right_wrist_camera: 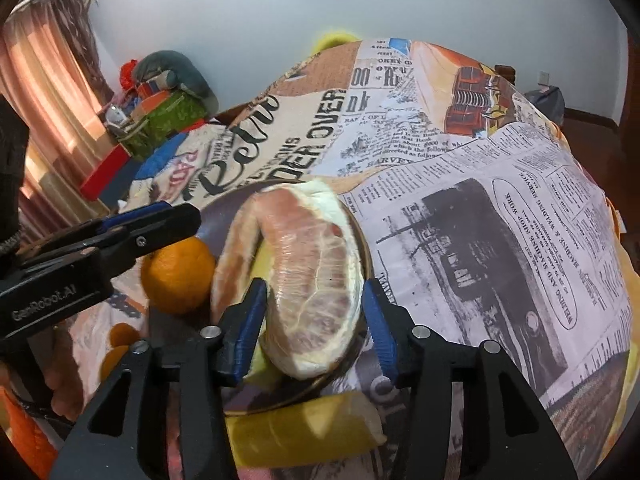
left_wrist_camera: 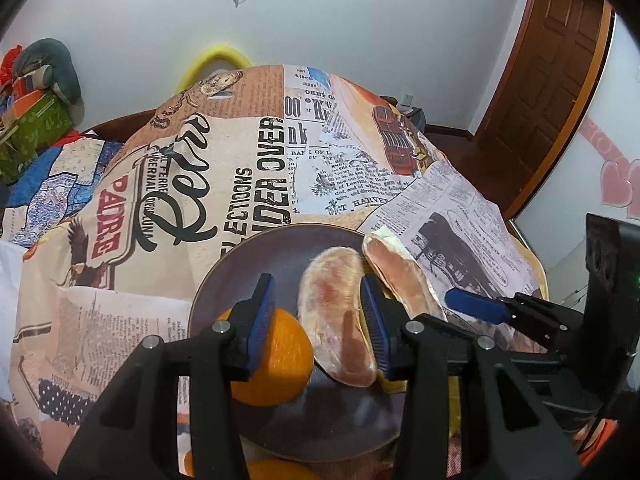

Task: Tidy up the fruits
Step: 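Carry the pomelo segment with the left tool onto the plate while the right tool sets its segment beside it, then open both tools and withdraw them from the plate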

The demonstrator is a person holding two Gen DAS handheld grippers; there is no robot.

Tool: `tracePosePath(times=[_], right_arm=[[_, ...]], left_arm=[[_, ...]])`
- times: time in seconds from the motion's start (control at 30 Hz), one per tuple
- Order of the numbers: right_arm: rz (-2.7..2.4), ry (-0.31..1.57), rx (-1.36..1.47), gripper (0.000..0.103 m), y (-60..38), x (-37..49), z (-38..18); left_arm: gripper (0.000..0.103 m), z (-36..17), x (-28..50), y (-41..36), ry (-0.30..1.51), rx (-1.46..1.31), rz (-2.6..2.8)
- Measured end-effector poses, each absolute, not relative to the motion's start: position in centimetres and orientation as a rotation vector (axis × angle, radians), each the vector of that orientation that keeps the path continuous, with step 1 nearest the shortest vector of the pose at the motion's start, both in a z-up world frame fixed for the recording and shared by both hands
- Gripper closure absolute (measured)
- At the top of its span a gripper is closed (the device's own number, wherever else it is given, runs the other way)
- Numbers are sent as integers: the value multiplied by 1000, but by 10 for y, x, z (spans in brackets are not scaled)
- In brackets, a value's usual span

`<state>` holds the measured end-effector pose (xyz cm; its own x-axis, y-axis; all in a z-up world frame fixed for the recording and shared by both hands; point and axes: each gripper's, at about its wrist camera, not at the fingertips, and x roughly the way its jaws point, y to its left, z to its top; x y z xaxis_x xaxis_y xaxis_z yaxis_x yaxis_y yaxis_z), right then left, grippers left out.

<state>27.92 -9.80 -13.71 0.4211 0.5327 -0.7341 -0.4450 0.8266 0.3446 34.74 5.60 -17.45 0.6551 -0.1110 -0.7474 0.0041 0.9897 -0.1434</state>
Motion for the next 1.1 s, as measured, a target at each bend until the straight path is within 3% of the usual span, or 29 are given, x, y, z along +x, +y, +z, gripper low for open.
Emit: tracePosePath(times=[0.37, 0.93, 1.1], right_arm=[[600, 856, 53, 54, -101, 248, -97], [544, 841, -14, 23, -104, 191, -102], [531, 892, -21, 22, -99, 184, -121]], left_arm=[[59, -145, 307, 63, 802, -110, -16], [43, -145, 233, 80, 823, -105, 38], [42, -164, 224, 84, 874, -118, 42]])
